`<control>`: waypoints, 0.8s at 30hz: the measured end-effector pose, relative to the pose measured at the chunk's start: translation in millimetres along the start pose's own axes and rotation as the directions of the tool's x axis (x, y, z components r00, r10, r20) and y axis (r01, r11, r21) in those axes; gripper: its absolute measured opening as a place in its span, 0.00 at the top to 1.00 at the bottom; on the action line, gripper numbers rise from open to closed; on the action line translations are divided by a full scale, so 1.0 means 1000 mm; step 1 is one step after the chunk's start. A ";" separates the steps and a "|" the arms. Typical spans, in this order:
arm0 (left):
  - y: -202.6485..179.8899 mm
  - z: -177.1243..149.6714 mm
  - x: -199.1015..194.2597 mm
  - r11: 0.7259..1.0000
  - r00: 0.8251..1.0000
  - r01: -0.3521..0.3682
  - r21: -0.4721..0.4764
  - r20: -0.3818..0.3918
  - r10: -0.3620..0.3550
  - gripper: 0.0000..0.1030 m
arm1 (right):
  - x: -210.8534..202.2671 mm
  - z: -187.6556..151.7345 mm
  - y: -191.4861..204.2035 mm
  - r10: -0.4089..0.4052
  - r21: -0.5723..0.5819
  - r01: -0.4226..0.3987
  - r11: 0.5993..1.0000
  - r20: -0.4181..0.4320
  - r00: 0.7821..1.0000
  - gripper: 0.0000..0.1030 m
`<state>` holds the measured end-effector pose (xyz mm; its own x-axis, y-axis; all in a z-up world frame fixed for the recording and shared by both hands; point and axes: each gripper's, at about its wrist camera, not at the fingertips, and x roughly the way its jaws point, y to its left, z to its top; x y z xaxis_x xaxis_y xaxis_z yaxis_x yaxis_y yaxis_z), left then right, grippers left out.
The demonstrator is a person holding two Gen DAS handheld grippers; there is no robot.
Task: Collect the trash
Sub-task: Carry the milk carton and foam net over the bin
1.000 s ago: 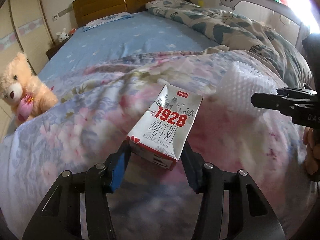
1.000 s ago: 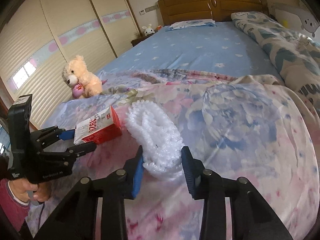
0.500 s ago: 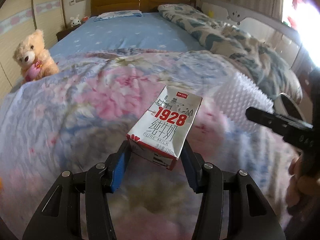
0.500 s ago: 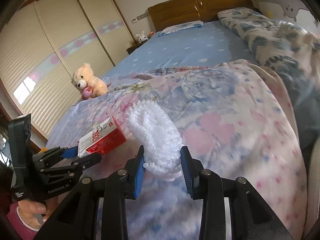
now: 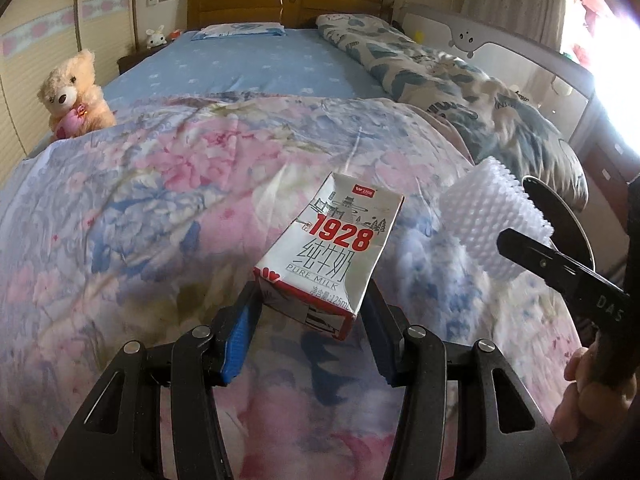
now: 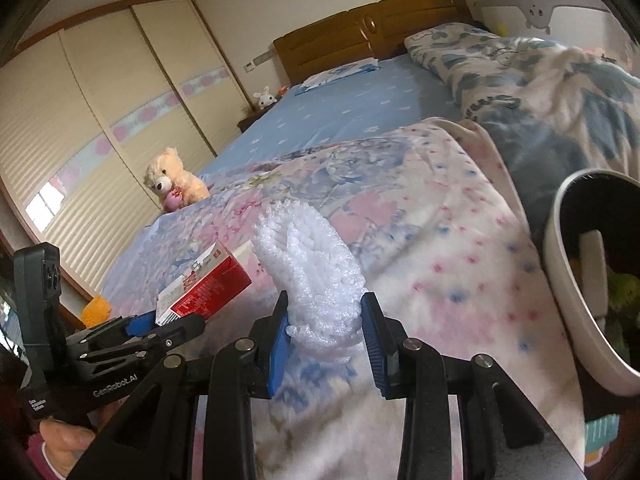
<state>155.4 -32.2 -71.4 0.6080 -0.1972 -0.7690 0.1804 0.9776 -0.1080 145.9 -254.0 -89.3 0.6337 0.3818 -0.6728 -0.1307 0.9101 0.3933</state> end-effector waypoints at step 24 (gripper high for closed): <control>-0.047 -0.010 -0.010 0.997 1.000 -0.001 0.077 0.005 0.000 0.51 | -0.044 -0.019 -0.017 -0.032 0.037 0.030 0.999 0.065 0.997 0.67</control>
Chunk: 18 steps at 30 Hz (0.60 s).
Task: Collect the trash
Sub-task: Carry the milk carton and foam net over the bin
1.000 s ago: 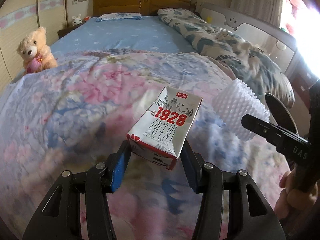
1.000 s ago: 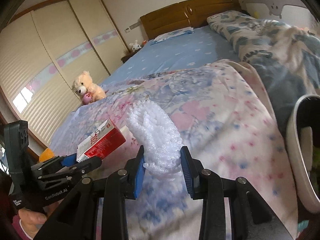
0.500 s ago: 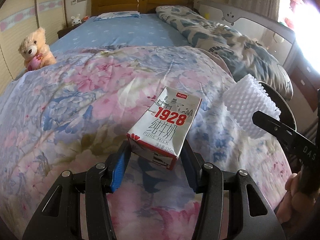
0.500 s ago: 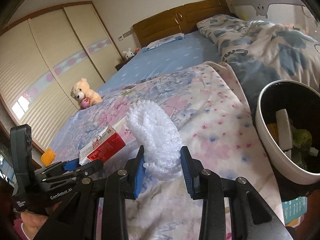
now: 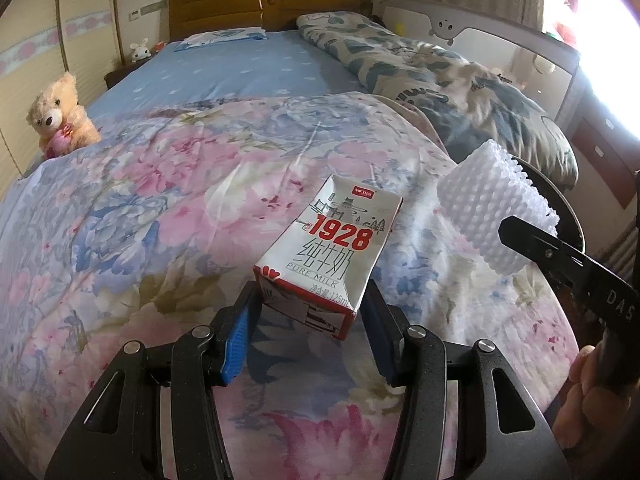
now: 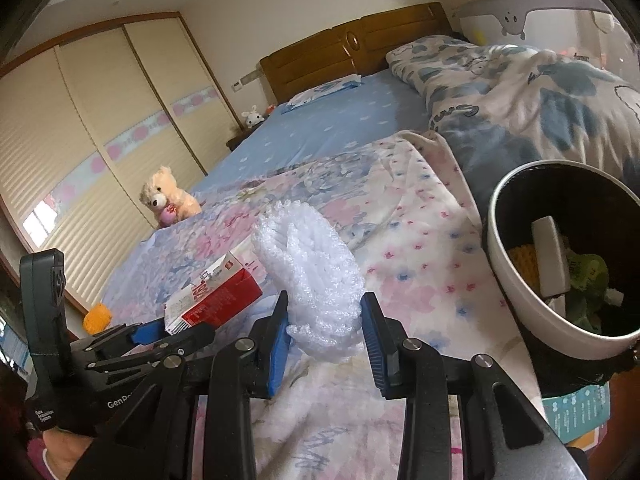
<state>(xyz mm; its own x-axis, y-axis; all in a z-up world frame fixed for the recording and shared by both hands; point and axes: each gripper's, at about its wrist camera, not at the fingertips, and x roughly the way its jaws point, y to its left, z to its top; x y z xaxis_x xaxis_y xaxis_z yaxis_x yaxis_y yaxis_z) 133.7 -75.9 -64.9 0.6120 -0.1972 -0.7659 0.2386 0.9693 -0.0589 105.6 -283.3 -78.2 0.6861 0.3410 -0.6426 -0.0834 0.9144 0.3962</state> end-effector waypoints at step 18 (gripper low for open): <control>-0.041 0.007 -0.001 0.996 0.998 0.056 0.067 0.006 -0.056 0.51 | -0.023 -0.006 -0.029 -0.036 0.050 0.035 0.998 0.018 0.999 0.67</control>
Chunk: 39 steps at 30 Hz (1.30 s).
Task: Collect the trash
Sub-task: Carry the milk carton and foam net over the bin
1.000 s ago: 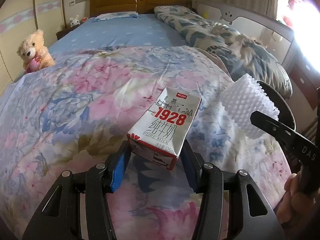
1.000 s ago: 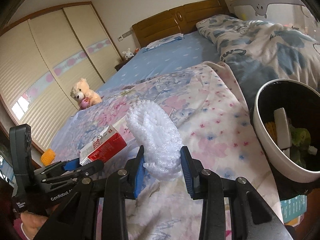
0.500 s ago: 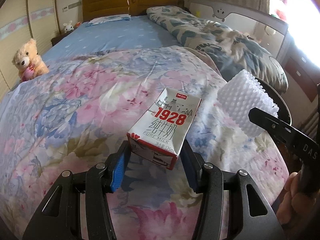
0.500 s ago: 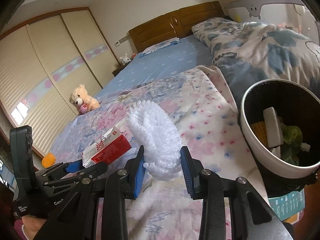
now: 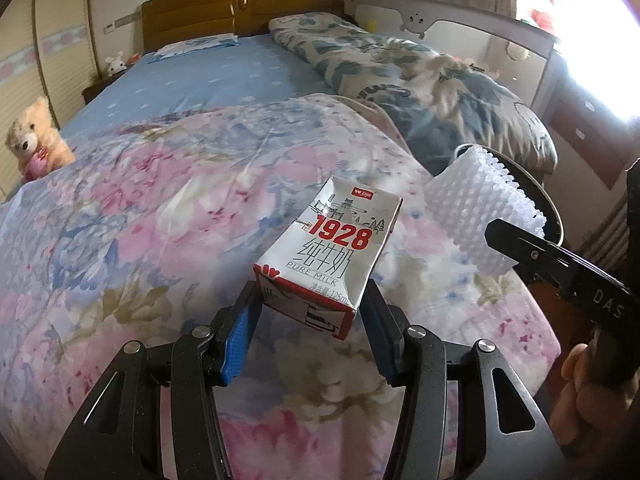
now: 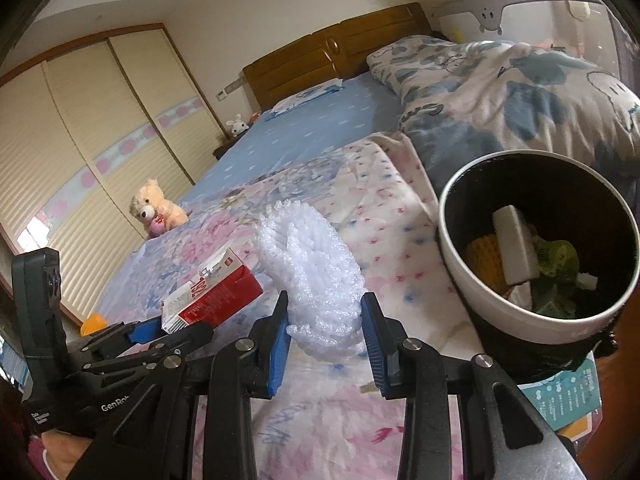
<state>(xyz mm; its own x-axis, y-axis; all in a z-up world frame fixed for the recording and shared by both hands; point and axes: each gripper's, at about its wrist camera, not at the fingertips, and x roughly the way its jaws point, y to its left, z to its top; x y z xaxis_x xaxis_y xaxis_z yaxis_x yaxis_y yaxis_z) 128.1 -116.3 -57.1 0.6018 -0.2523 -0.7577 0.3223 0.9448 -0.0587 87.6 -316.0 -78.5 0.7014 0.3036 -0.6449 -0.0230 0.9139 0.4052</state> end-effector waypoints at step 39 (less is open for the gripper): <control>-0.106 0.031 0.012 0.979 0.990 0.138 0.151 0.013 -0.142 0.51 | -0.053 0.006 -0.075 -0.137 0.113 0.129 0.985 0.063 0.989 0.67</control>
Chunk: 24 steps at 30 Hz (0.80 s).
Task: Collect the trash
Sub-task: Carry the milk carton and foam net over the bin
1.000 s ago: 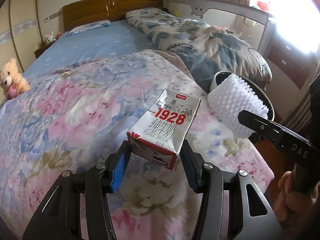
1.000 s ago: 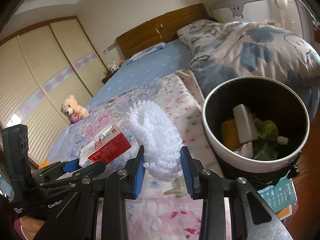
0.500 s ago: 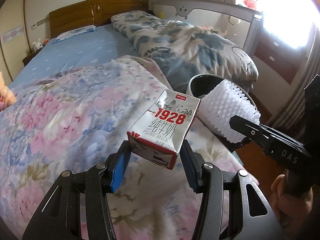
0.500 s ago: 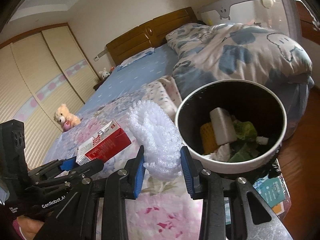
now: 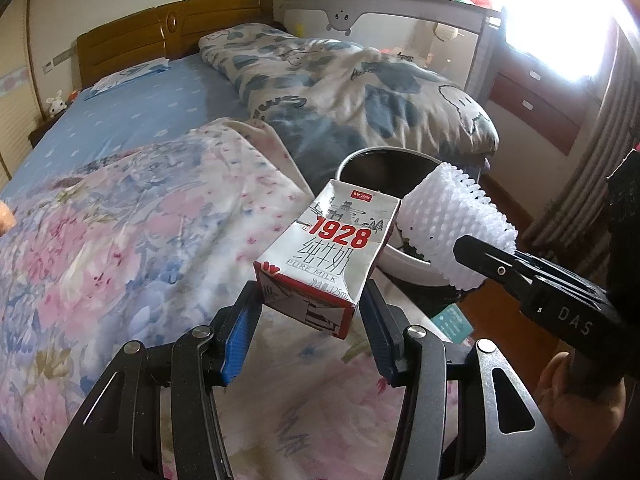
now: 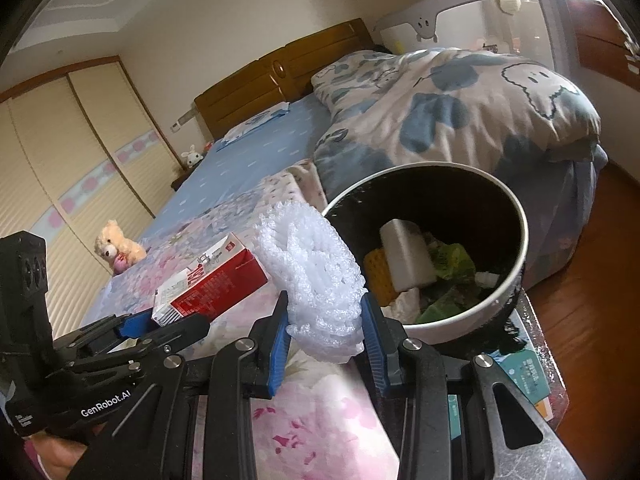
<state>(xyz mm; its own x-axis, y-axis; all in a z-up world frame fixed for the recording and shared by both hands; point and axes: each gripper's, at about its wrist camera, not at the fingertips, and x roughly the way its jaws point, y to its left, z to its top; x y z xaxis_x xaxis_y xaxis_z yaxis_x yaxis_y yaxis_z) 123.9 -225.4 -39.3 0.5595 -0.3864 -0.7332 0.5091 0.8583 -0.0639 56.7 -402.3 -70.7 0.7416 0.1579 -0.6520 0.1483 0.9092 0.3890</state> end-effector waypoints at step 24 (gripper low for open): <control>-0.031 0.025 0.025 0.998 1.000 0.024 0.054 -0.013 -0.023 0.51 | -0.009 0.016 -0.039 -0.061 0.049 0.060 0.997 0.016 0.998 0.67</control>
<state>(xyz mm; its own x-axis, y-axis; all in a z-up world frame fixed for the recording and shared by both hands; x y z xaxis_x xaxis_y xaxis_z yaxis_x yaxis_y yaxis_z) 137.8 -270.2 -38.8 0.5389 -0.4020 -0.7402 0.5571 0.8293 -0.0448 54.4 -445.7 -69.6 0.7418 0.0958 -0.6638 0.2246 0.8971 0.3804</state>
